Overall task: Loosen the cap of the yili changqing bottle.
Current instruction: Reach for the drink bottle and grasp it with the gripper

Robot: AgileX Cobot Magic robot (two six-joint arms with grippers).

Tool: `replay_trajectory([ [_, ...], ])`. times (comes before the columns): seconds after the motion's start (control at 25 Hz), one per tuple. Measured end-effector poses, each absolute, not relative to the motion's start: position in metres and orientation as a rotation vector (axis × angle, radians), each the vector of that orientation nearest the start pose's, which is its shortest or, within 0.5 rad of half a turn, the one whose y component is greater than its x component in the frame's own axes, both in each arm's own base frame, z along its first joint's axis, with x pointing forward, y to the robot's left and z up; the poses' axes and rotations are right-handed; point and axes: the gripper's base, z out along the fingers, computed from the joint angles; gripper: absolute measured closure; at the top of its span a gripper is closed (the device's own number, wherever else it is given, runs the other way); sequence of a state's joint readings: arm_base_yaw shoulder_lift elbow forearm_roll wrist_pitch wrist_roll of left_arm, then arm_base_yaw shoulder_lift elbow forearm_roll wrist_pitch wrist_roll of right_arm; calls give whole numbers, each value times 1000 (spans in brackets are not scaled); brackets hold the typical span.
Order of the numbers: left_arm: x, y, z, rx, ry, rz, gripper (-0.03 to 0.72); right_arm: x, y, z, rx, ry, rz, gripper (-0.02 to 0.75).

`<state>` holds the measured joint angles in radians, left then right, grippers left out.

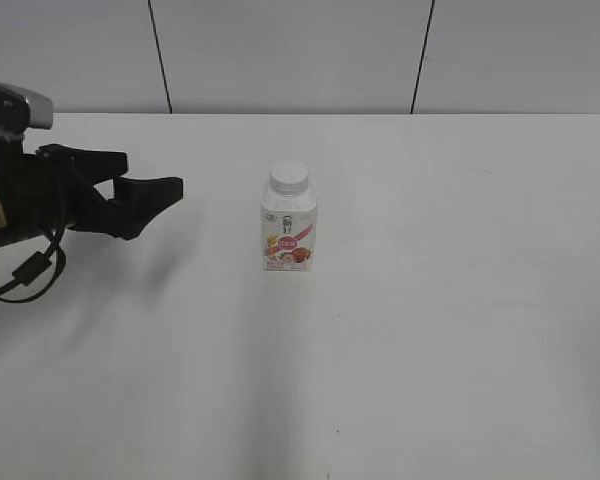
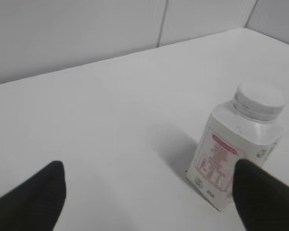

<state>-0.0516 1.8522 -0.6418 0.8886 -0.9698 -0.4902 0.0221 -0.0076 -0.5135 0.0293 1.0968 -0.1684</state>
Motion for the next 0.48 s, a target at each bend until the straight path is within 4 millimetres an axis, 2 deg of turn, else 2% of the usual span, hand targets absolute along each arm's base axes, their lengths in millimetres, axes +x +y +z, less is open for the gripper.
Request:
replay_trajectory([
  [0.48,341,-99,111,946,1850,-834,64,-9,2,278,-198,2050,-55,204],
])
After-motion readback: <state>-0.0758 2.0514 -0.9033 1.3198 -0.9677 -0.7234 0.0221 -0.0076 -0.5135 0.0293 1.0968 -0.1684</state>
